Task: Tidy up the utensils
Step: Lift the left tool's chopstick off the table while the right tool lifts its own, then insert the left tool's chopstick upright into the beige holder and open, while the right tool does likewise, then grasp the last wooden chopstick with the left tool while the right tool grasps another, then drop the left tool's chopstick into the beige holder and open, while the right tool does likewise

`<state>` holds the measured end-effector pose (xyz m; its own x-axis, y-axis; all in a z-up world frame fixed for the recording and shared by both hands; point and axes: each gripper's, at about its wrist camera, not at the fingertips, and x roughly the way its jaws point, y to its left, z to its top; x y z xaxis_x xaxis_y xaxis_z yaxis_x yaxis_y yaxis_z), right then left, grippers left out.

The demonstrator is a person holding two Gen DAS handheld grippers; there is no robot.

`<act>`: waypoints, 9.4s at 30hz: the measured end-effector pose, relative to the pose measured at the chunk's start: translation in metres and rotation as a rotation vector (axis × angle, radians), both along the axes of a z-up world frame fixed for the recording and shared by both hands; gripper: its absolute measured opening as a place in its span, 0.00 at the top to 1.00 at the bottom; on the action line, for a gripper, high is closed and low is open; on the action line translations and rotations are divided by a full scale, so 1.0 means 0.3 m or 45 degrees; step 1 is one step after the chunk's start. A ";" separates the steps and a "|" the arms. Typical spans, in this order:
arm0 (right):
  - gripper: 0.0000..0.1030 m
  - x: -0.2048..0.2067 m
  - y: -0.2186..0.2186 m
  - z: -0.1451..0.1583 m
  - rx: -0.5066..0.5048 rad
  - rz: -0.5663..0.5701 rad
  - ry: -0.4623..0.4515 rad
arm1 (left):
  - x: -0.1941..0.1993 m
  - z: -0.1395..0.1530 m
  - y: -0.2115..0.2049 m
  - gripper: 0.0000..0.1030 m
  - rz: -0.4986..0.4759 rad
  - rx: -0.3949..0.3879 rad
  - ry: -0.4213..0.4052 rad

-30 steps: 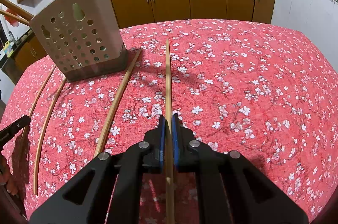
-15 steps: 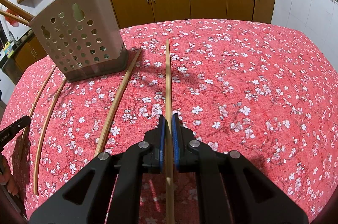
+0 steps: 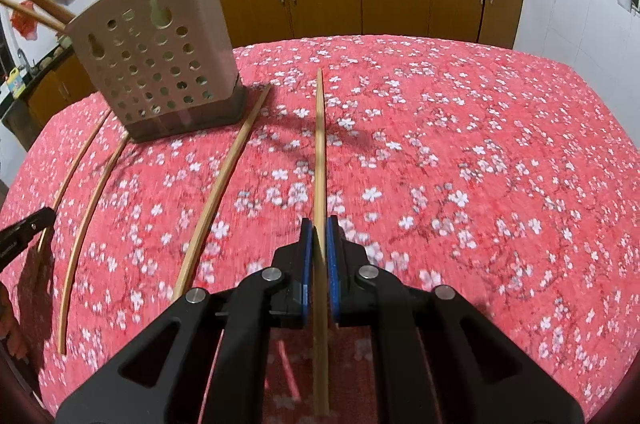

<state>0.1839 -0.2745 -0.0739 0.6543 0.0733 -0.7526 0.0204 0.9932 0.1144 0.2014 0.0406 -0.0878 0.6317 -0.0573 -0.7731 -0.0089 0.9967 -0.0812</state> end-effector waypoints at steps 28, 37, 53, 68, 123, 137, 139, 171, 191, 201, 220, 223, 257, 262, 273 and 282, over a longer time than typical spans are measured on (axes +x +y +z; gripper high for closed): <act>0.92 -0.117 -0.007 0.018 0.011 0.022 0.008 | -0.081 -0.007 -0.023 0.90 -0.005 0.084 0.006; 0.93 -0.134 -0.065 0.129 0.049 -0.037 -0.131 | -0.064 0.044 0.014 0.92 0.003 0.068 -0.023; 0.93 -0.164 -0.131 0.341 0.075 -0.139 -0.461 | -0.124 0.342 0.088 0.92 0.045 -0.088 -0.395; 0.93 -0.170 -0.104 0.402 0.071 -0.113 -0.549 | -0.151 0.449 0.071 0.92 0.018 -0.125 -0.515; 0.69 0.005 0.129 0.676 0.160 0.112 -0.844 | 0.027 0.678 -0.186 0.90 -0.183 -0.263 -0.775; 0.58 -0.131 -0.016 0.597 0.155 -0.051 -0.784 | -0.130 0.645 -0.026 0.73 -0.050 -0.298 -0.787; 0.58 -0.101 -0.044 0.503 0.133 -0.086 -0.639 | -0.141 0.596 0.000 0.70 -0.019 -0.263 -0.739; 0.93 -0.019 0.080 0.011 0.086 -0.008 0.032 | -0.112 0.040 -0.134 0.67 -0.182 -0.113 -0.095; 0.93 -0.007 0.003 0.008 0.079 -0.073 0.029 | -0.064 -0.040 -0.256 0.92 -0.230 0.081 -0.010; 0.93 0.051 0.025 0.003 0.032 -0.032 0.001 | 0.053 -0.033 -0.019 0.92 -0.003 0.054 0.009; 0.91 0.029 0.020 -0.006 0.013 -0.016 -0.001 | 0.037 -0.027 0.024 0.87 0.003 -0.004 -0.010; 0.91 0.029 0.018 -0.006 0.020 -0.017 -0.001 | 0.041 -0.032 0.019 0.87 0.004 -0.007 -0.009; 0.93 -0.042 0.000 0.044 0.066 -0.015 -0.034 | -0.024 -0.019 -0.028 0.92 -0.041 0.067 0.023; 0.93 -0.088 -0.048 0.154 0.087 -0.047 -0.164 | -0.060 0.062 0.013 0.93 -0.018 0.020 -0.042; 0.93 -0.132 -0.112 0.312 0.116 -0.105 -0.380 | -0.110 0.299 0.013 0.93 -0.035 -0.059 -0.282; 0.93 -0.125 -0.112 0.316 0.118 -0.108 -0.390 | -0.121 0.343 0.010 0.93 -0.044 -0.091 -0.336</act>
<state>0.1466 -0.3081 0.0209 0.8559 0.0680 -0.5126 0.0529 0.9746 0.2176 0.1650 0.0437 0.0152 0.8073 -0.1309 -0.5755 0.0558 0.9877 -0.1464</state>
